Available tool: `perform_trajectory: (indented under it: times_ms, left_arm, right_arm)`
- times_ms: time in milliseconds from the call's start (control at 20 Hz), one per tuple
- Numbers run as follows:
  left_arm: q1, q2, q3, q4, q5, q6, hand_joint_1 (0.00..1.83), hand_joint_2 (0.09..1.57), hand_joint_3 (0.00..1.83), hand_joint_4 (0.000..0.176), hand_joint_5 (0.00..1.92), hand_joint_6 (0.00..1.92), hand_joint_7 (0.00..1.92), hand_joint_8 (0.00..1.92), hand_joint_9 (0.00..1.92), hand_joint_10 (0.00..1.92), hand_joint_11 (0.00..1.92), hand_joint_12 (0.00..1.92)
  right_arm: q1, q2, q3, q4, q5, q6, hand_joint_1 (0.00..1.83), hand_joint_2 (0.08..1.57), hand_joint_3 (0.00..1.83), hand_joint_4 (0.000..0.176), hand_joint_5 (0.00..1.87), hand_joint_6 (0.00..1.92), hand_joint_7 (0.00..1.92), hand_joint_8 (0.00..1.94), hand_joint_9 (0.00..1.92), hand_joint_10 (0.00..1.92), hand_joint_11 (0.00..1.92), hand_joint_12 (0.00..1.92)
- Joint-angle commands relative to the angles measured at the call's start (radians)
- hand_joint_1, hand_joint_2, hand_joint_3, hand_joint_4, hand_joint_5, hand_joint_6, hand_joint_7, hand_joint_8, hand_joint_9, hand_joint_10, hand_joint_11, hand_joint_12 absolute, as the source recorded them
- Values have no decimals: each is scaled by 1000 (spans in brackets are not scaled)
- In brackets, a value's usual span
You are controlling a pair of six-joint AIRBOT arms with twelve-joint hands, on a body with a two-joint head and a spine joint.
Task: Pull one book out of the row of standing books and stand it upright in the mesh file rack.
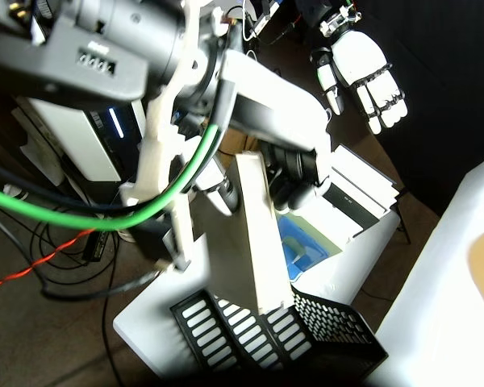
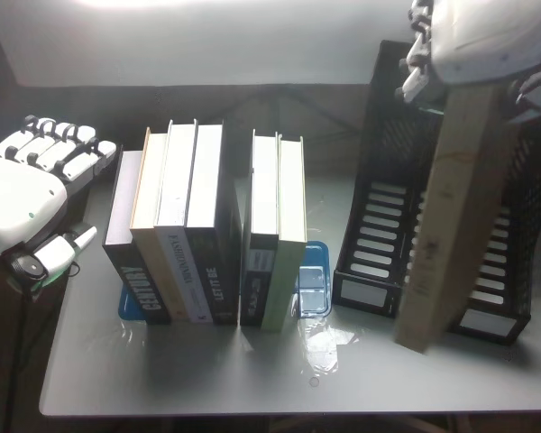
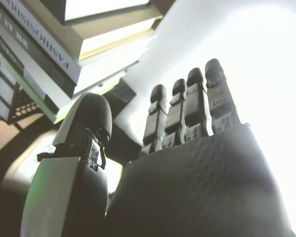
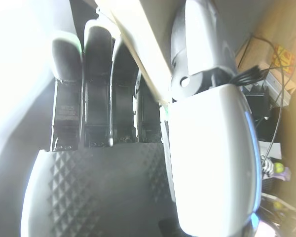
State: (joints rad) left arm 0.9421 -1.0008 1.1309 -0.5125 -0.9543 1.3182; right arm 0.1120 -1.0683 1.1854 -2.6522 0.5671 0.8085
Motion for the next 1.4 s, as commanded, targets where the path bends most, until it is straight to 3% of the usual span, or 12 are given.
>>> perform_trajectory:
  times_ms: [0,150,450,600,800,850,950,1000,1100,1250,1300,1350]
  left_arm:
    - [-7,8,0,8,-110,2,507,1481,0,22,96,0,0,0,0,0,0,99]
    - [-7,7,-1,7,-111,1,450,1492,3,26,77,2,0,0,0,0,0,180]
    - [-7,-1,3,10,-113,0,528,1493,0,15,86,1,0,0,0,0,0,239]
    - [-8,-6,10,16,-112,-9,513,1498,0,14,86,0,0,0,0,0,0,156]
    - [-9,-17,23,26,-115,-24,500,1494,0,18,83,0,0,0,0,0,0,28]
    - [-10,-19,25,30,-115,-25,519,1493,0,14,88,2,0,0,0,0,0,5]
    - [-14,-22,28,36,-115,-25,542,1492,0,8,96,4,0,0,0,0,11,8]
    - [-15,-24,29,38,-115,-25,531,1493,0,14,96,2,0,0,0,0,13,12]
    - [-15,-27,34,43,-116,-28,520,1495,0,15,95,1,0,0,0,0,9,18]
    - [-19,-40,49,62,-114,-44,525,1498,1,9,95,0,0,0,0,0,5,3]
    - [-23,-41,50,66,-113,-44,521,1498,1,3,97,1,0,0,0,0,3,2]
    - [-26,-42,50,70,-112,-44,520,1502,3,3,96,0,0,0,0,0,2,2]
  right_arm:
    - [1,-6,10,-1,-99,-10,1363,1169,0,0,787,1143,892,1152,850,1419,735,1667]
    - [-36,-70,67,-22,-148,-11,1202,1196,5,0,771,1214,900,1290,896,1338,786,1708]
    - [-98,-182,173,-135,-245,22,1361,1180,0,0,793,1078,858,1206,824,1497,765,1717]
    - [-120,-225,218,-227,-275,70,1342,1236,6,0,720,1102,756,1388,697,1696,671,1869]
    - [-135,-310,304,-360,-307,151,1354,1211,0,0,779,1027,799,1302,751,1629,691,1784]
    - [-138,-332,336,-360,-314,162,1372,1157,0,0,870,968,929,1055,847,1485,739,1696]
    - [-142,-362,383,-360,-327,172,1376,1136,0,0,862,1055,995,914,880,1393,627,1683]
    - [-148,-383,414,-360,-335,186,1366,1160,3,0,806,1189,960,962,796,1451,428,1695]
    - [-161,-426,474,-360,-345,195,1360,1180,3,0,728,1246,959,1014,764,1479,505,1634]
    - [-200,-459,551,-360,-362,197,1337,1232,2,0,661,1410,854,1149,644,1593,269,1695]
    - [-202,-464,565,-360,-364,207,1343,1218,0,0,703,1310,873,1125,678,1588,320,1778]
    - [-202,-464,572,-360,-365,216,1217,1265,10,0,599,1361,821,1424,672,1530,441,1892]
